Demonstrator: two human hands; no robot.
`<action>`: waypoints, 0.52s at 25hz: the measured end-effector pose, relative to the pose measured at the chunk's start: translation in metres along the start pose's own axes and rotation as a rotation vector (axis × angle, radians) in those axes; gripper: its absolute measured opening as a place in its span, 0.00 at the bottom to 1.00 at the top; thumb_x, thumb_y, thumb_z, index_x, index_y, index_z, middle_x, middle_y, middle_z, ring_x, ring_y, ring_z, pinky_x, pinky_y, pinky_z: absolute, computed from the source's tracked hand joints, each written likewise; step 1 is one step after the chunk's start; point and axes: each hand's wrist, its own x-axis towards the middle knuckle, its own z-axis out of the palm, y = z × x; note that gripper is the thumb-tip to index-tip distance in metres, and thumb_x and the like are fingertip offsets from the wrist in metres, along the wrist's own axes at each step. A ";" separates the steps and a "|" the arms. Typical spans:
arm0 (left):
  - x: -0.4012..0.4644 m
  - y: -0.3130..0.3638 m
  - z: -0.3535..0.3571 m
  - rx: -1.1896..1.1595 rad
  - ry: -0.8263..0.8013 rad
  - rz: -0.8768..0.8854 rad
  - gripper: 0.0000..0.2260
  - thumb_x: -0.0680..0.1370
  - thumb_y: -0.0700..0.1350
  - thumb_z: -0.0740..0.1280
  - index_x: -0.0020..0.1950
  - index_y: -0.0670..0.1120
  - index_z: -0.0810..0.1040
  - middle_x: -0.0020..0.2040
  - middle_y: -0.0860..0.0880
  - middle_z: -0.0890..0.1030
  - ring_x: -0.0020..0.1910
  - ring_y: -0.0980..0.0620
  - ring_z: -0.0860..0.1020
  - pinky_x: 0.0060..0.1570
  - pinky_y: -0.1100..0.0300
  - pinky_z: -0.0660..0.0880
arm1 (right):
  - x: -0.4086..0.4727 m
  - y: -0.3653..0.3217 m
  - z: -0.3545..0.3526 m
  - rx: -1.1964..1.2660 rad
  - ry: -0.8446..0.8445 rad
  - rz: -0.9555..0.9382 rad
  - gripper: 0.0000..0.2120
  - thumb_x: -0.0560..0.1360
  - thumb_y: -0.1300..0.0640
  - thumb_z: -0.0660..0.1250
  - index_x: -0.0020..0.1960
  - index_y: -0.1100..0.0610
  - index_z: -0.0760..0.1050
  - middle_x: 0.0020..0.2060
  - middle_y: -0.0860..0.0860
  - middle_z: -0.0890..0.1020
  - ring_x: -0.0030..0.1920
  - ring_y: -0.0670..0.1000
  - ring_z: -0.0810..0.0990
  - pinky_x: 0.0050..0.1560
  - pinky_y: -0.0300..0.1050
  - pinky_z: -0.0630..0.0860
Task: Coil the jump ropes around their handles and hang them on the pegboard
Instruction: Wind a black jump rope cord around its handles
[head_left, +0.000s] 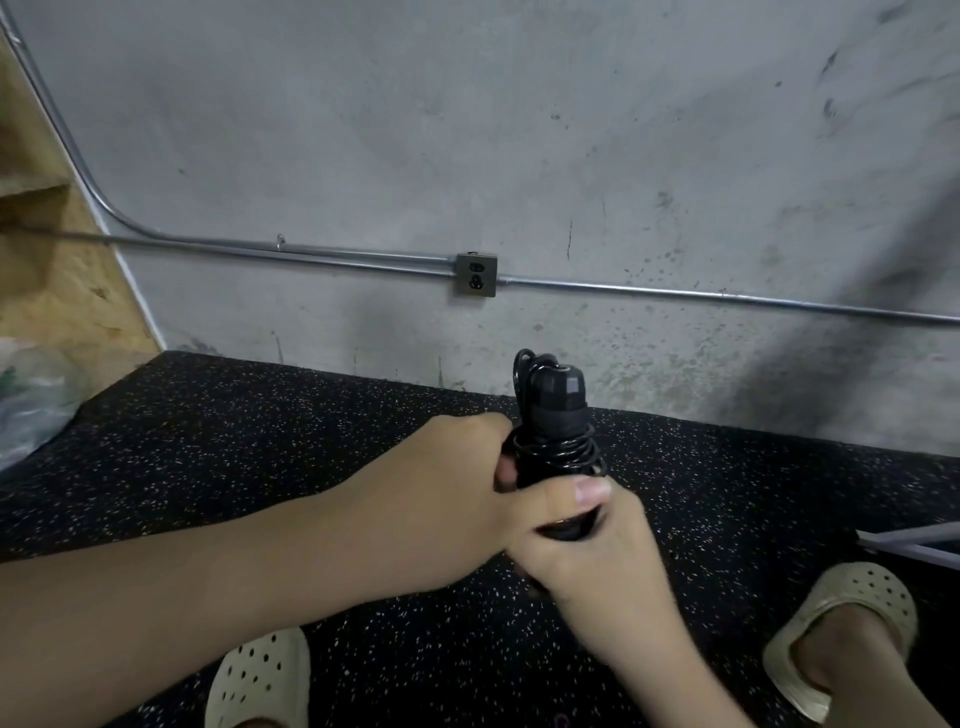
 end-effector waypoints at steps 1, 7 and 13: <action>0.002 -0.003 0.000 -0.017 -0.002 0.017 0.26 0.69 0.76 0.62 0.47 0.54 0.78 0.35 0.57 0.79 0.33 0.61 0.75 0.36 0.63 0.72 | -0.002 0.002 0.005 -0.005 0.013 -0.011 0.12 0.68 0.65 0.76 0.42 0.48 0.83 0.30 0.48 0.83 0.28 0.44 0.77 0.29 0.37 0.72; 0.007 -0.018 -0.017 -0.285 -0.253 0.190 0.21 0.79 0.66 0.63 0.58 0.50 0.80 0.44 0.44 0.85 0.42 0.45 0.83 0.52 0.46 0.79 | 0.006 0.000 -0.018 0.530 -0.544 0.228 0.16 0.68 0.55 0.80 0.53 0.57 0.83 0.46 0.63 0.85 0.38 0.59 0.83 0.42 0.50 0.81; 0.011 -0.020 -0.023 -0.182 -0.197 0.151 0.41 0.63 0.81 0.65 0.59 0.50 0.82 0.46 0.56 0.85 0.46 0.55 0.83 0.53 0.53 0.78 | 0.004 0.000 -0.013 0.572 -0.568 0.119 0.15 0.69 0.63 0.77 0.49 0.68 0.75 0.30 0.55 0.75 0.29 0.53 0.74 0.35 0.48 0.75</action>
